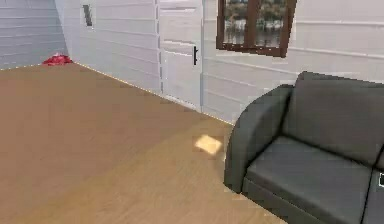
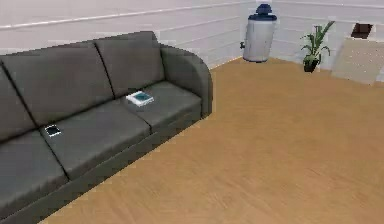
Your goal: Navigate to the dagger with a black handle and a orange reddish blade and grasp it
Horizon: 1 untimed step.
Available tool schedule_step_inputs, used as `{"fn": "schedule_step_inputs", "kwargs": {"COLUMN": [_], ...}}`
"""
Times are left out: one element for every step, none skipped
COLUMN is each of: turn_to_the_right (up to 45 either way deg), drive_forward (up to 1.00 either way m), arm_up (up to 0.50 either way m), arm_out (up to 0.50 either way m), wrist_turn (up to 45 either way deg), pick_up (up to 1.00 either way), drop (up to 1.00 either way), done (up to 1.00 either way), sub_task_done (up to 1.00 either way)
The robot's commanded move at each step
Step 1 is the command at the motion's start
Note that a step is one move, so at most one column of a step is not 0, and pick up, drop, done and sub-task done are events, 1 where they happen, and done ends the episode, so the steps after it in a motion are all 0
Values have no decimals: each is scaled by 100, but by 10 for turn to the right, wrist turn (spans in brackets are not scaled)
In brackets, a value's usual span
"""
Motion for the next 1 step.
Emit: {"fn": "schedule_step_inputs", "kwargs": {"turn_to_the_right": [-330], "drive_forward": [0], "arm_up": [0], "arm_out": [0], "wrist_turn": [0], "pick_up": [0], "drop": [0], "done": [0], "sub_task_done": [0]}}
